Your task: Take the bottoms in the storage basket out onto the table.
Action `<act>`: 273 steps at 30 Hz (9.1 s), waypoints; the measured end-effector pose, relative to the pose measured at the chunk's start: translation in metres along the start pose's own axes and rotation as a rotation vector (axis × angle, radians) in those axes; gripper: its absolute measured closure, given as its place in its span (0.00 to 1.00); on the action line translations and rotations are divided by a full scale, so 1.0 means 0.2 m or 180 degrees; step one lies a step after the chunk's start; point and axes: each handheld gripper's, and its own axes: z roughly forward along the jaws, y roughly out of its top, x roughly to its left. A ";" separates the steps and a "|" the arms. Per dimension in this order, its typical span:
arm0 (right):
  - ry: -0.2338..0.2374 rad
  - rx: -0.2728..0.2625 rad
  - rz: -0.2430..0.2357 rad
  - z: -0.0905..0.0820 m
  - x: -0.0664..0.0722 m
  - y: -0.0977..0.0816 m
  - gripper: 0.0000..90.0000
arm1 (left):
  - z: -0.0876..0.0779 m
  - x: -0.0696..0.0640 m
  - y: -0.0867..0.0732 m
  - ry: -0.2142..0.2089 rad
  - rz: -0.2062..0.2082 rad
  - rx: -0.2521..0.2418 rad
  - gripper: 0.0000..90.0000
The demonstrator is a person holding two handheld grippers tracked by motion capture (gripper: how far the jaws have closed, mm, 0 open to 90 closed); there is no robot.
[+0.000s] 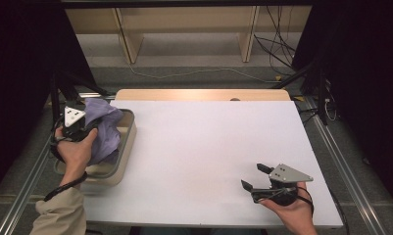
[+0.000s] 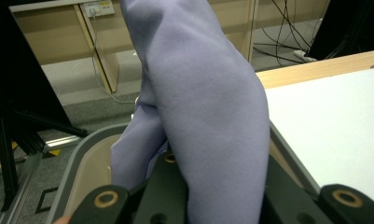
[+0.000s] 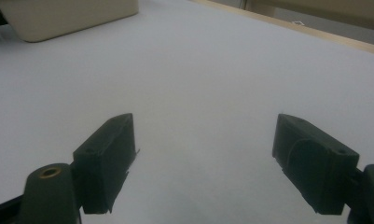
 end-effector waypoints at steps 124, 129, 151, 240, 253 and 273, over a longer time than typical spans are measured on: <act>0.0024 -0.0014 -0.0019 0.00 0.01 0.00 0.25 | -0.31 -0.26 0.33 -0.0364 0.0576 -0.0766 0.94; 0.0025 -0.0015 -0.0020 0.00 0.01 0.00 0.25 | -0.32 -0.27 0.34 -0.0368 0.0610 -0.0775 0.94; 0.0024 -0.0012 -0.0014 0.00 0.01 0.00 0.25 | -0.38 -0.34 0.38 -0.0495 0.0676 -0.0864 0.94; 0.0018 -0.0029 -0.0010 -0.01 0.01 0.00 0.25 | -0.43 -0.73 0.38 -0.1393 0.0942 -0.0846 0.93; 0.0018 -0.0028 -0.0010 -0.01 0.01 0.00 0.25 | -0.42 -0.79 0.36 -0.1507 0.0982 -0.0807 0.93; 0.0019 -0.0034 -0.0013 -0.01 0.01 0.00 0.25 | -0.41 -0.87 0.34 -0.1695 0.1041 -0.0742 0.93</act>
